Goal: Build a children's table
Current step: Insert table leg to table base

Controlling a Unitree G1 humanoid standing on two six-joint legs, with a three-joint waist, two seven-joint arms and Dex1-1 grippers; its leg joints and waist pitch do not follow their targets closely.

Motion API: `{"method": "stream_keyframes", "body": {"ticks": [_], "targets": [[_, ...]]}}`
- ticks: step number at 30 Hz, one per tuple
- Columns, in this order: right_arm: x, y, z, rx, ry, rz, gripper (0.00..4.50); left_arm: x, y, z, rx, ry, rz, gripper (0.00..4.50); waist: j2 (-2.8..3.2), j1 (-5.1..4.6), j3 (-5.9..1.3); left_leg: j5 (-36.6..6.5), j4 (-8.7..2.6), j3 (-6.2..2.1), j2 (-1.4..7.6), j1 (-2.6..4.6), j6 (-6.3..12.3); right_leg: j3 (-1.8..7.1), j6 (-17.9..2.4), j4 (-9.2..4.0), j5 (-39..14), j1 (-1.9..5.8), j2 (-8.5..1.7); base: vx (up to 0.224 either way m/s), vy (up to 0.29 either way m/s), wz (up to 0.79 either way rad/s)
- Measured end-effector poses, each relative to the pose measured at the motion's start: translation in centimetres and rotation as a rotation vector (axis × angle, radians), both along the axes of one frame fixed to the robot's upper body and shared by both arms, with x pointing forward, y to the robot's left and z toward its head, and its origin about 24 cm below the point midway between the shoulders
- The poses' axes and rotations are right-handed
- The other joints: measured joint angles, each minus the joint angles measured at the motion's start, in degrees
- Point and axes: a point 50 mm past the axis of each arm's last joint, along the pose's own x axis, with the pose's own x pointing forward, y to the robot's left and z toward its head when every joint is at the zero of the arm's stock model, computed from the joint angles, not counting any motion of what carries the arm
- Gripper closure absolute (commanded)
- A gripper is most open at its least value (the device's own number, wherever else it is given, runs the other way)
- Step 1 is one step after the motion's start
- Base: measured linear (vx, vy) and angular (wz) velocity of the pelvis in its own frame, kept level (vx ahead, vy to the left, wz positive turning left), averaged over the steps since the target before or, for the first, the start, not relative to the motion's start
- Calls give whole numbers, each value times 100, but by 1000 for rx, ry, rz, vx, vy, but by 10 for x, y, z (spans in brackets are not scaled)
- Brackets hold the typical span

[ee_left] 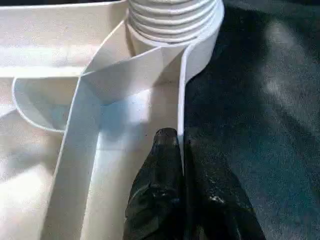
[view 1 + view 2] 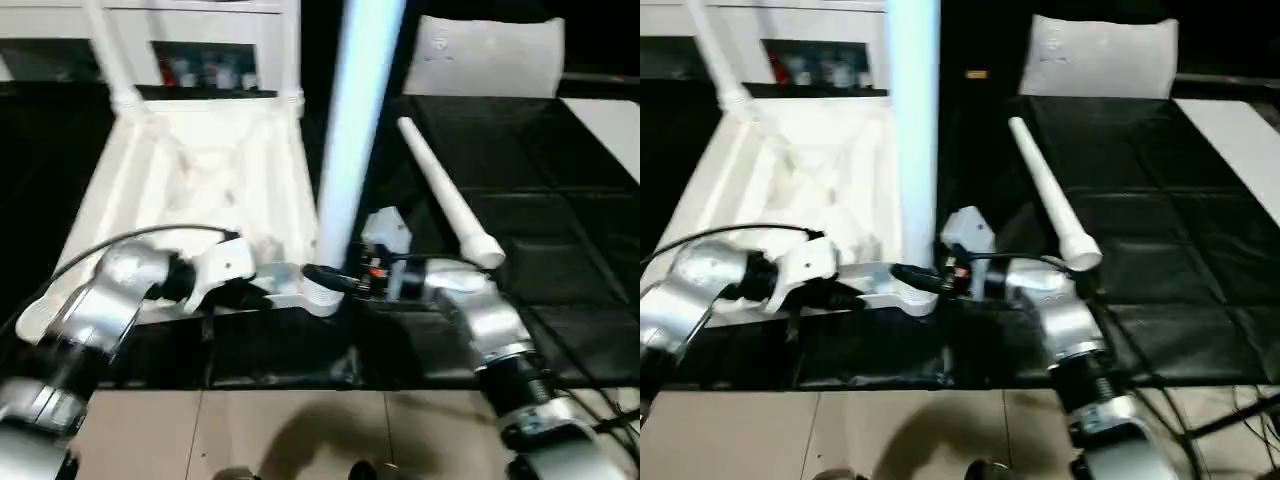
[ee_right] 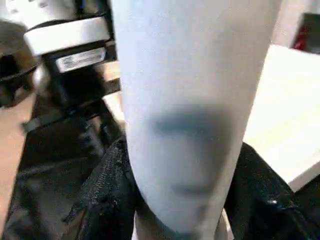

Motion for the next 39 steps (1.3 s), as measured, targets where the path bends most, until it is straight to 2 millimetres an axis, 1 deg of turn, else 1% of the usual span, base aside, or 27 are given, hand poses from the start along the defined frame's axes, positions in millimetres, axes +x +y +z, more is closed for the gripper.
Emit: {"method": "stream_keyframes", "body": {"ticks": [3, 4, 5, 6, 8, 9, 10, 12, 15, 19, 26, 27, 28, 29, 30, 31, 32, 33, 35, 39], "targets": [[5, 10, -1, 23, -3, -83, 260, -12, 2, -4, -27, -30, 126, 450, -7, -191, 3, 1, 1, 2, 0, 5, -2, 2, 0, -4, 0, -1, 0, 0, 0, 0], [8, 14, -1, 30, -1, -119, 260, -17, -2, -6, -48, -38, 178, 450, -11, -259, 3, 1, 0, 4, 0, 9, -2, 4, 0, -5, 0, -3, 1, 0, 0, 0], [11, 17, -1, 41, 5, -164, 260, -20, -5, -7, -66, -48, 230, 450, -13, -296, 6, 1, 1, 7, -1, 13, -2, 4, 0, -7, 0, -4, 1, 0, 0, 0], [15, 18, -1, 52, 11, -218, 260, -23, -10, -8, -90, -58, 290, 450, -23, -359, 12, 1, 1, 6, -2, 13, -2, 3, 1, -10, -1, -5, 1, 0, 0, 0], [21, 19, 0, 55, 12, -279, 260, -25, -20, -10, -129, -54, 353, 450, -38, -397, 20, 1, 1, 4, -4, 13, -2, 2, 1, -13, -1, -6, 2, 0, 0, 0], [25, 19, 0, 64, 16, -327, 260, -26, -29, -12, -159, -47, 389, 450, -55, -404, 33, 1, 1, 1, -5, 11, -2, 2, 1, -14, -1, -7, 3, 0, 0, 0], [27, 19, 2, 66, 16, -350, 260, -26, -33, -12, -173, -49, 407, 450, -74, -399, 49, 1, 1, -4, -5, 6, -2, -2, 1, -13, -1, -9, 5, 0, 0, 0], [30, 19, 2, 70, 18, -390, 260, -25, -41, -12, -194, -47, 435, 450, -104, -374, 57, 1, -1, -26, -5, -6, -2, -10, 1, -15, -1, -12, 11, 0, 0, 0], [36, 20, 4, 76, 18, -461, 260, -18, -52, -11, -202, -58, 472, 450, -99, -359, 73, 2, -1, -33, -11, -16, -1, -9, 2, -17, -1, -13, 10, 0, 0, 0], [39, 17, 3, 83, 20, -508, 260, -10, -54, -9, -180, -78, 477, 450, -99, -320, 80, 2, -1, -47, -16, -26, 0, -14, 3, -36, -2, -7, 10, 0, 0, 0], [39, 15, 3, 100, 30, -523, 260, -6, -53, -7, -155, -90, 455, 450, -95, -278, 83, 2, -3, -51, -17, -29, 0, -14, 3, -48, -2, -2, 11, 0, 0, 0], [39, 15, 2, 103, 32, -526, 204, -5, -53, -7, -152, -91, 450, 450, -95, -263, 83, 2, -6, -50, -17, -28, 0, -14, 3, -48, -2, -3, 11, 0, 0, 0], [39, 15, 2, 103, 33, -529, 204, -4, -53, -7, -151, -90, 447, 450, -92, -244, 85, 2, -8, -51, -17, -27, 0, -15, 3, -48, -2, -3, 11, 0, 0, 0], [39, 15, 1, 101, 37, -533, 190, -3, -53, -7, -149, -90, 444, 450, -91, -236, 85, 2, -11, -50, -17, -26, 0, -15, 3, -48, -2, -3, 11, 0, 0, 0], [38, 13, -7, 79, 72, -542, 184, -2, -53, -7, -150, -92, 437, 450, -92, -224, 85, 2, -17, -51, -17, -27, 0, -18, 3, -49, -2, -4, 11, 0, 0, 0], [36, 14, -10, 85, 82, -546, 184, -2, -52, -7, -150, -95, 434, 450, -84, -219, 91, 2, -18, -51, -17, -30, 0, -18, 3, -50, -1, -7, 11, 0, 0, 0], [37, 14, -10, 85, 81, -544, 162, -2, -51, -6, -147, -100, 429, 450, -75, -219, 94, 2, -21, -50, -18, -28, 0, -18, 3, -50, -2, -7, 11, 0, 0, 0], [37, 14, -10, 84, 83, -544, 162, -2, -50, -6, -144, -102, 426, 450, -71, -218, 95, 2, -26, -51, -18, -29, 0, -18, 3, -50, -2, -7, 11, 0, 0, 0], [36, 13, -12, 90, 89, -544, 144, -1, -50, -6, -147, -104, 414, 450, -69, -203, 95, 3, -33, -51, -18, -28, -1, -19, 3, -50, -1, -7, 11, 0, 0, 0], [28, 4, -24, 86, 127, -548, 106, 3, -49, -5, -154, -118, 384, 450, -61, -162, 98, 7, -44, -47, -18, -33, -7, -14, -1, -47, 1, -8, 11, 0, 0, 0]]}}
